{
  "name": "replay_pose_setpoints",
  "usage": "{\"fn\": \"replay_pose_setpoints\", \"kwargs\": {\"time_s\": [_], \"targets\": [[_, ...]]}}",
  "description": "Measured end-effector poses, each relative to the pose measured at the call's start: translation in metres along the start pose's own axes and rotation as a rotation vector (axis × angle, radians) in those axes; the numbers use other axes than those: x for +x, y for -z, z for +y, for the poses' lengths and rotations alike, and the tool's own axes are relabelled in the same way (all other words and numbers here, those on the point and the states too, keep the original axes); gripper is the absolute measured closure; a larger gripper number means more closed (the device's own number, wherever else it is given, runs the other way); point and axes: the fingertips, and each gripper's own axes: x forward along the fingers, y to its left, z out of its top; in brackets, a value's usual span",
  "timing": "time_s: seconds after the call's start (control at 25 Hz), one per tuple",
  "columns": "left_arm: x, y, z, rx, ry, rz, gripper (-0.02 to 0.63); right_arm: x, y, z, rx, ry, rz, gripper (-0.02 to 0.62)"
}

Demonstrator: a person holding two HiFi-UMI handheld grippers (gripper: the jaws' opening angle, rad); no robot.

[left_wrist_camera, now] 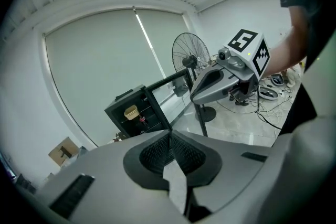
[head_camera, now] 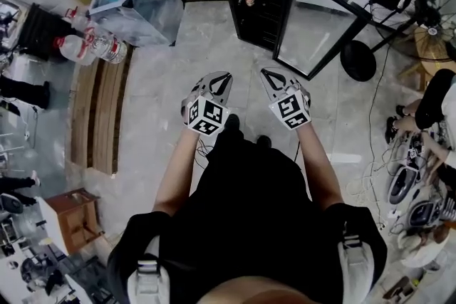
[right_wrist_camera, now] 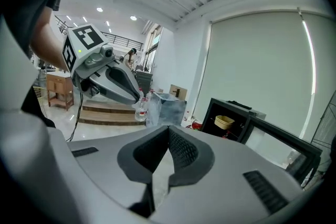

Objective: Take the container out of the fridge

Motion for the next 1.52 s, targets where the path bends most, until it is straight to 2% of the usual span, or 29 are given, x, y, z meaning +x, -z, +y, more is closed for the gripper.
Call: {"fn": "replay_pose_setpoints", "kwargs": {"time_s": [0.24, 0.72, 1.32, 1.52], "targets": [[0.010, 0.005, 0.004, -0.025, -0.006, -0.002, 0.577, 0.009, 0.004, -0.005, -0.017, -0.022, 0.014, 0.597], [0.045, 0.005, 0.057, -0.034, -0.001, -0.063, 0.577, 0.055, -0.010, -0.031, -0.055, 0.006, 0.022, 0.597], [0.086, 0.019, 0.112, -0.040, 0.047, -0.080, 0.577, 0.113, -0.008, -0.057, -0.021, 0.031, 0.075, 0.597], [0.093, 0.029, 0.128, -0.019, 0.055, -0.074, 0.577, 0.131, -0.012, -0.061, -0.004, 0.055, 0.087, 0.597]]}}
